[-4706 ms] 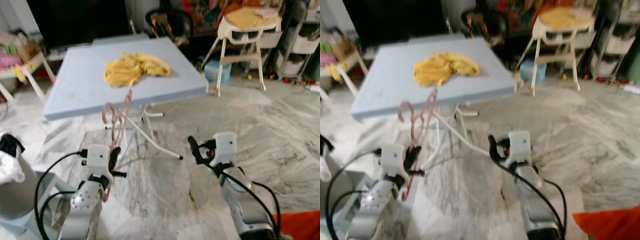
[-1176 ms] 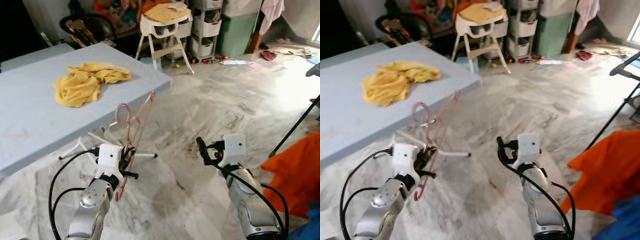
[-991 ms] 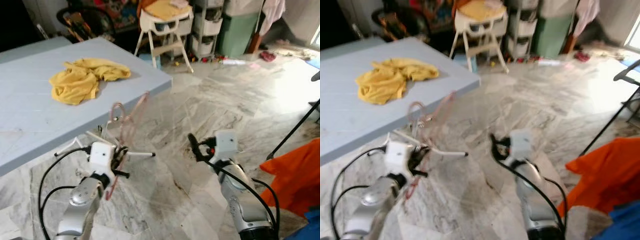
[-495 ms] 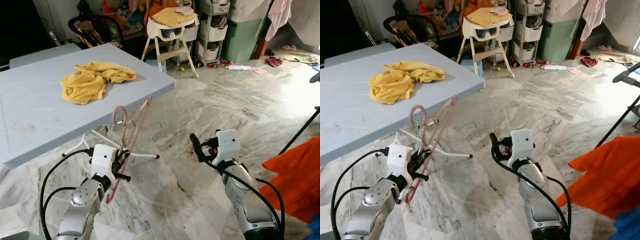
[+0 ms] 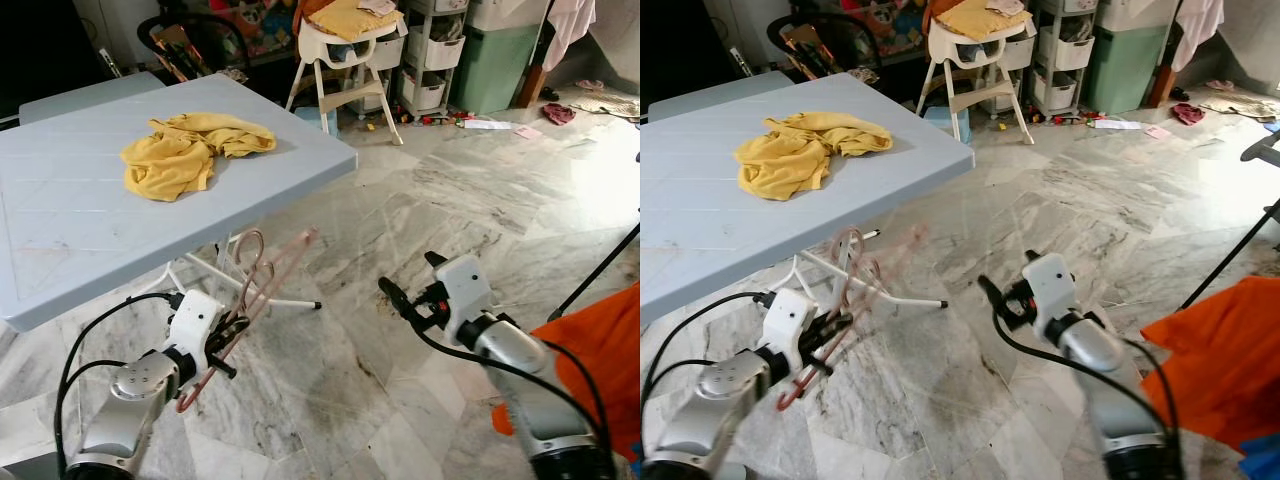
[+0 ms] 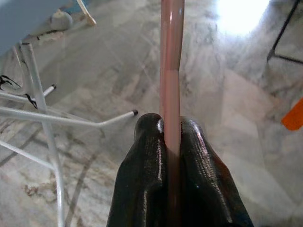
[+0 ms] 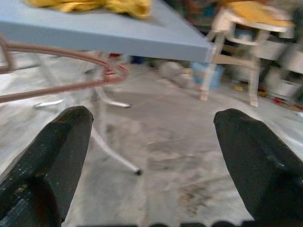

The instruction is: Hang hanger

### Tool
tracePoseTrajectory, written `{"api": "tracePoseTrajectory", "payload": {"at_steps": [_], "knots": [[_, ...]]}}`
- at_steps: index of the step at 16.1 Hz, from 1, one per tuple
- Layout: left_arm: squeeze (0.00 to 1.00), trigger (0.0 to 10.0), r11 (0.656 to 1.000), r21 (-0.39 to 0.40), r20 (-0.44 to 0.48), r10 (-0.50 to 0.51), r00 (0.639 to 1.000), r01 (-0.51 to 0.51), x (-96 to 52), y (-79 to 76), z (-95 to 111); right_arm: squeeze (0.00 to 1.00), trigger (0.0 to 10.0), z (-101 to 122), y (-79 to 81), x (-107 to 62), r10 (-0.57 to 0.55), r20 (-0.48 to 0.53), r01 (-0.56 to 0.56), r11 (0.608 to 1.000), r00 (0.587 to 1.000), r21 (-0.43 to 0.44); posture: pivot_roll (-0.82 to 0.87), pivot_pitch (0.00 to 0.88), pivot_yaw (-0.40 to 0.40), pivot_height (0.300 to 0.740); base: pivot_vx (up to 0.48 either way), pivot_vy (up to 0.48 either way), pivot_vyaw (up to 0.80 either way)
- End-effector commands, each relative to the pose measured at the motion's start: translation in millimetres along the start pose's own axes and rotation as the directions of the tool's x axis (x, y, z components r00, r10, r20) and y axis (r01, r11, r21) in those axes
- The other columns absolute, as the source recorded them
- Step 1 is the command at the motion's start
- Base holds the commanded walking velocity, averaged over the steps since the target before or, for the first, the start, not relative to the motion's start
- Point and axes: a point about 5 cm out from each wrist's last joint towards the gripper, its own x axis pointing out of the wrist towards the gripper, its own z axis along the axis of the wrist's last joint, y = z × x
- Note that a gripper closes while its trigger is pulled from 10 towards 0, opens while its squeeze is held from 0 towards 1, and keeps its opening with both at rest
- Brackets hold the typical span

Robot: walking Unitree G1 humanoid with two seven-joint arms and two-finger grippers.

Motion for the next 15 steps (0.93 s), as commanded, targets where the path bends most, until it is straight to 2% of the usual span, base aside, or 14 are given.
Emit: {"api": "tracePoseTrajectory", "payload": {"at_steps": [1,2,3,5,7,9,10,11,12,15], "knots": [[0.00,10.0,0.999,0.028,-0.004,-0.025,1.000,0.025,1.3,1.6,3.6,0.00,10.0,11.0,3.8,3.9,0.067,0.036,-0.067,0.998,0.997,-0.011,-0.13,0.000,0.069,0.740,0.000,0.000,0.00],[0.00,10.0,0.975,0.144,-0.052,-0.164,0.985,0.170,0.0,-3.3,4.9,0.00,10.0,14.0,6.8,1.2,0.264,-0.013,-0.263,0.952,0.964,-0.158,-0.13,0.000,0.066,0.740,0.000,0.000,0.00],[0.00,10.0,0.968,0.159,-0.059,-0.186,0.981,0.194,-0.3,-5.0,5.2,0.00,10.0,14.6,7.0,1.3,0.282,-0.017,-0.281,0.944,0.959,-0.173,-0.13,0.000,0.066,0.740,0.000,0.000,0.00],[0.00,10.0,0.940,0.118,-0.098,-0.309,0.946,0.320,-1.8,-16.0,3.9,0.00,10.0,23.1,8.3,7.6,0.348,-0.029,-0.342,0.896,0.937,-0.284,-0.13,0.000,0.065,0.740,0.000,0.000,0.00],[0.00,10.0,0.925,0.183,-0.096,-0.320,0.943,0.332,0.9,-20.2,6.4,0.00,10.0,29.5,11.7,10.8,0.433,-0.045,-0.426,0.855,0.900,-0.296,-0.14,0.002,0.059,0.740,0.000,0.000,0.00],[0.00,10.0,0.892,0.282,-0.089,-0.343,0.935,0.354,1.7,-26.8,12.3,0.00,10.0,32.9,15.9,10.5,0.543,-0.103,-0.545,0.777,0.834,-0.316,-0.14,0.013,0.055,0.740,0.000,0.000,0.00],[0.00,10.0,0.880,0.313,-0.089,-0.347,0.934,0.357,1.7,-28.2,13.8,0.00,10.0,32.8,17.0,10.0,0.569,-0.124,-0.576,0.754,0.813,-0.316,-0.14,0.016,0.053,0.740,0.000,0.000,0.00],[0.00,10.0,0.854,0.379,-0.080,-0.354,0.932,0.357,1.6,-30.5,19.5,0.00,10.0,31.8,18.3,9.0,0.626,-0.186,-0.649,0.684,0.757,-0.333,-0.13,0.019,0.045,0.740,0.000,0.000,0.00],[0.00,10.0,0.833,0.428,-0.083,-0.350,0.933,0.350,1.4,-30.5,22.4,0.00,10.0,32.4,18.4,11.3,0.636,-0.204,-0.663,0.663,0.744,-0.348,-0.12,0.021,0.041,0.740,0.000,0.000,0.00],[0.00,10.0,0.811,0.494,-0.042,-0.339,0.940,0.315,1.5,-32.3,33.4,0.00,10.0,33.2,21.8,23.1,0.627,-0.205,-0.649,0.647,0.751,-0.399,-0.10,0.022,0.031,0.740,0.000,0.000,0.00]]}}
